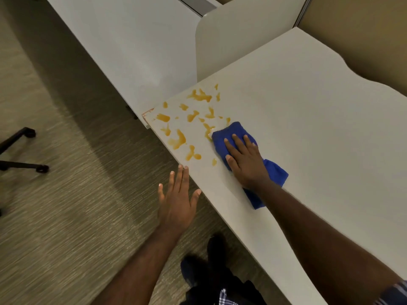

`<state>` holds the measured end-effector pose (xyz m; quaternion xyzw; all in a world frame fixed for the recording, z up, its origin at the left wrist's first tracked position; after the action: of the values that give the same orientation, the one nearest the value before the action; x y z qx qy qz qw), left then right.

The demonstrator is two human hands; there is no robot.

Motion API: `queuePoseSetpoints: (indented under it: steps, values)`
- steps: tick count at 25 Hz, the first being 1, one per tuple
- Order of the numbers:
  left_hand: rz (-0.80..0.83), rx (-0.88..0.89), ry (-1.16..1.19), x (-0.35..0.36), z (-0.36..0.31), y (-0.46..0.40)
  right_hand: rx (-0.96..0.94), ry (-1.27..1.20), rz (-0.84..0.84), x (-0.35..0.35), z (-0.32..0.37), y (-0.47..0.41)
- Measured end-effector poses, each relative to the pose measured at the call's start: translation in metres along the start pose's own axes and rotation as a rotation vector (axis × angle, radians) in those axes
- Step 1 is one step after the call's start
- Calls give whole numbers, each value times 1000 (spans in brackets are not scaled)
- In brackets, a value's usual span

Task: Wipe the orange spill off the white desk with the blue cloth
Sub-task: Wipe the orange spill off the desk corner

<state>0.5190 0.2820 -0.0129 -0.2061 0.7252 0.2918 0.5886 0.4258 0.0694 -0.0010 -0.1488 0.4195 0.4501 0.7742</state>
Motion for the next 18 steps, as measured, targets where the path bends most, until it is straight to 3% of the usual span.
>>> queuePoseSetpoints:
  steps: [3, 6, 11, 14, 18]
  values:
    - [-16, 6, 35, 6, 3, -1, -124, -24, 128, -16, -19, 10]
    - [-10, 5, 58, 10, 4, -1, -163, 144, 62, -22, -19, 3]
    - [-6, -13, 39, 13, 2, -2, -216, 124, 73, 10, -7, 25]
    - [1, -10, 7, 13, 3, -2, -171, 129, 57, -4, -24, 19]
    - [7, -15, 21, 10, 0, 0, -89, 99, 34, 12, 9, 0]
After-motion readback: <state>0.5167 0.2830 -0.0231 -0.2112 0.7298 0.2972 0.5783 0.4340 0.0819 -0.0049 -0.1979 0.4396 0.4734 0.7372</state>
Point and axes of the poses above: each hand's wrist, its own y-axis away from the middle knuckle, its own x-axis out of the palm, z = x × y, the point moved 3 cm from there along -y, towards the middle knuckle, and after that the axes turned 15 degrees about -y, right-handed, at the moved point
